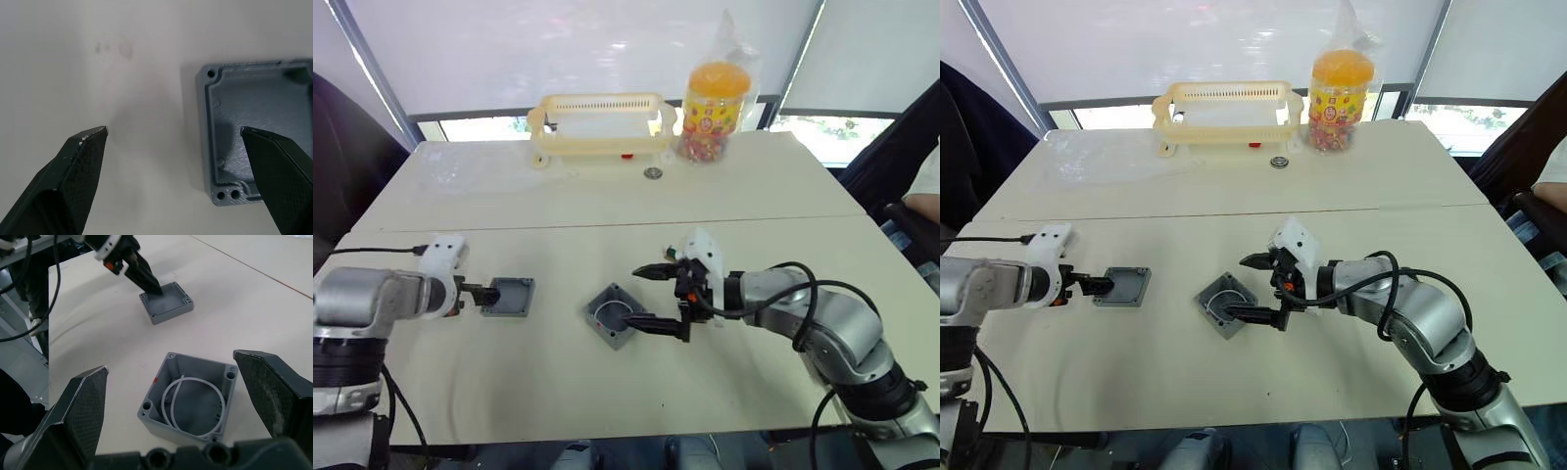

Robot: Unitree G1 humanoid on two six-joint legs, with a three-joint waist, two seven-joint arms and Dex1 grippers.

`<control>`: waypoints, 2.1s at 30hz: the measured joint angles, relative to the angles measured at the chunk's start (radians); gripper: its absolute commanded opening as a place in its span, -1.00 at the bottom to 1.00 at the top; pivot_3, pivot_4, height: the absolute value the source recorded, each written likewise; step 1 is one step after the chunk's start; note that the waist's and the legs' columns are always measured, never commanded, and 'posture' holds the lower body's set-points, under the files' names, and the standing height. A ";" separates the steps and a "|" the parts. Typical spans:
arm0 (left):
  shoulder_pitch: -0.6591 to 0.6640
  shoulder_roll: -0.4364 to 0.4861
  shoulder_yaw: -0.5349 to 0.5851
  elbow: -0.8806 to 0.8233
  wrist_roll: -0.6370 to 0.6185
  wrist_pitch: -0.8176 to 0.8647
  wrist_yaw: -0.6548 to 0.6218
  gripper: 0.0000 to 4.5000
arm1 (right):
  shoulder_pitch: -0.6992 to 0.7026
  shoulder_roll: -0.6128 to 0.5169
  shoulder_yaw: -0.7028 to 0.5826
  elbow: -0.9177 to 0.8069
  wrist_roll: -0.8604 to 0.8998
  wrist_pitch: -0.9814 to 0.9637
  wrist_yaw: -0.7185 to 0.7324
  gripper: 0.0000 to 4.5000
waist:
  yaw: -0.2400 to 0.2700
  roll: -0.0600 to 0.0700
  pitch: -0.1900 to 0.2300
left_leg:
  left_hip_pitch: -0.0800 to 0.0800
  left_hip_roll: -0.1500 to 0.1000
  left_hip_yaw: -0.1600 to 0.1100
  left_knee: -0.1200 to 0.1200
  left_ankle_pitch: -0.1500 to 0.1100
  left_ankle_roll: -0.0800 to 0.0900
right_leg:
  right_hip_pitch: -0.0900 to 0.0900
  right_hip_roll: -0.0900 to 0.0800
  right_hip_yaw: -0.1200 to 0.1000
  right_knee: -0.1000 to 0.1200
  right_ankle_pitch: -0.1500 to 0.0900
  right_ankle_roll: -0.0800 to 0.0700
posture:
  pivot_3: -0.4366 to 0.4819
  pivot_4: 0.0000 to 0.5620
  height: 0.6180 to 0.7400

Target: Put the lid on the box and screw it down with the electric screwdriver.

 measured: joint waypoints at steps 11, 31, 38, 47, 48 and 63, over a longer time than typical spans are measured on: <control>-0.046 -0.020 -0.062 0.113 0.041 -0.131 -0.095 -0.99 | 0.039 0.002 -0.047 -0.022 -0.001 0.017 -0.033 1.00 | 0.000 0.003 -0.003 | 0.004 0.000 0.000 0.000 0.000 0.000 | 0.003 -0.001 0.000 0.001 0.000 0.000 | -0.05 -0.47 1.00; -0.367 -0.425 0.169 0.073 0.041 -0.904 -0.002 -0.99 | -0.418 0.372 -0.281 0.439 0.084 0.029 -0.257 1.00 | 0.012 -0.001 -0.001 | -0.004 -0.002 0.001 -0.001 0.007 -0.011 | -0.005 -0.002 -0.001 0.000 0.004 -0.003 | -0.05 -0.47 1.00; -0.383 -0.498 0.132 0.135 0.041 -1.030 -0.020 -0.99 | -0.490 0.423 -0.297 0.597 -0.005 -0.064 -0.296 1.00 | -0.011 -0.001 -0.001 | -0.004 -0.001 0.003 -0.002 0.007 -0.011 | -0.008 0.000 0.000 0.001 0.004 -0.003 | -0.05 -0.47 1.00; -0.348 -0.523 0.121 0.133 0.037 -1.053 -0.045 -0.99 | -0.544 0.478 -0.365 0.622 0.037 -0.028 -0.349 1.00 | -0.008 -0.001 -0.001 | -0.004 0.000 0.003 -0.002 0.005 -0.009 | -0.008 0.001 0.001 0.001 0.004 -0.003 | -0.05 -0.47 1.00; -0.346 -0.526 0.118 0.133 0.037 -1.053 -0.047 -0.99 | -0.545 0.479 -0.368 0.623 0.041 -0.023 -0.353 1.00 | -0.008 -0.001 -0.001 | -0.004 0.000 0.003 -0.002 0.006 -0.009 | -0.008 0.002 0.001 0.001 0.004 -0.003 | -0.05 -0.47 1.00; -0.346 -0.551 0.089 0.075 -0.004 -1.038 -0.078 -1.00 | -0.545 0.505 -0.374 0.620 0.061 -0.001 -0.380 -0.28 | -0.009 -0.001 -0.001 | -0.004 0.001 0.003 -0.002 0.005 -0.009 | -0.009 0.004 0.003 0.001 0.004 -0.003 | -0.05 -0.47 1.00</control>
